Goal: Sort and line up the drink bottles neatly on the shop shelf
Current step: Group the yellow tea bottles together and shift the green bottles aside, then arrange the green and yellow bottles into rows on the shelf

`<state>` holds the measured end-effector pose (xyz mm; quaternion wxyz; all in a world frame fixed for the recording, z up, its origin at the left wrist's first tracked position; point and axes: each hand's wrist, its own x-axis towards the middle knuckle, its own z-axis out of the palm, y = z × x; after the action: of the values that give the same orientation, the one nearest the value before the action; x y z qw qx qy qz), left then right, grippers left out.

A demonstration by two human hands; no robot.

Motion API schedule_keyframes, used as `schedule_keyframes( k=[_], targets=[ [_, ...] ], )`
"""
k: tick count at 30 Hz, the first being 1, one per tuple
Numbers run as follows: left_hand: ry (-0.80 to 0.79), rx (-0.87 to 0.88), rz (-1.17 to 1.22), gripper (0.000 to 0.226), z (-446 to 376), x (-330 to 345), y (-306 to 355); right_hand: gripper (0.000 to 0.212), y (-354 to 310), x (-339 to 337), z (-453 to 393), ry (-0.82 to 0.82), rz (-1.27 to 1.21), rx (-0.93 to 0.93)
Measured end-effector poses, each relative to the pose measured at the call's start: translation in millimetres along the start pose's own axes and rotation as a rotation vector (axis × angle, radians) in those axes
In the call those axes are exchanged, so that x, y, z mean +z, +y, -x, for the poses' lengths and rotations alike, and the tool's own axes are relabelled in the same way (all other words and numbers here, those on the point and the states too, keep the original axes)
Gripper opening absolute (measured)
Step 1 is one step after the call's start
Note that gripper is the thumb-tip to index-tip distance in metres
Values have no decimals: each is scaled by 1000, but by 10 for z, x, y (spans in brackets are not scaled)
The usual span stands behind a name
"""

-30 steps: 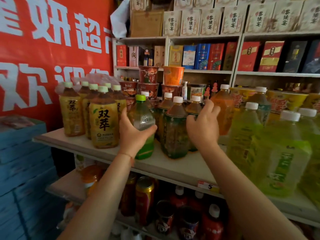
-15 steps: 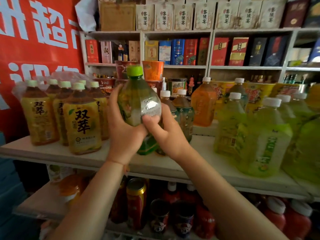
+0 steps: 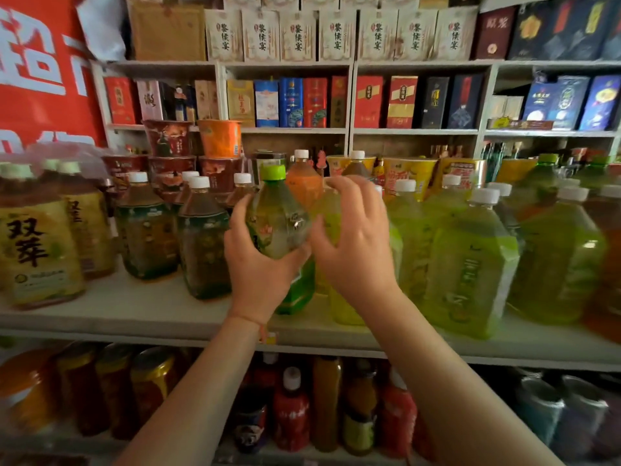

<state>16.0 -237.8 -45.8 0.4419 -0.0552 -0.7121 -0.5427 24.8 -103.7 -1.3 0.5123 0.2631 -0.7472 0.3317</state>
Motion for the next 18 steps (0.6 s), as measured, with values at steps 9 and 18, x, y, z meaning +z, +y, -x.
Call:
schedule_keyframes(
  k=[9, 18],
  targets=[
    [175, -144, -266, 109, 186, 257, 38, 74, 618, -470, 132, -363, -57, 246],
    [281, 362, -465, 49, 576, 658, 418, 85, 786, -614, 194, -512, -47, 127]
  ],
)
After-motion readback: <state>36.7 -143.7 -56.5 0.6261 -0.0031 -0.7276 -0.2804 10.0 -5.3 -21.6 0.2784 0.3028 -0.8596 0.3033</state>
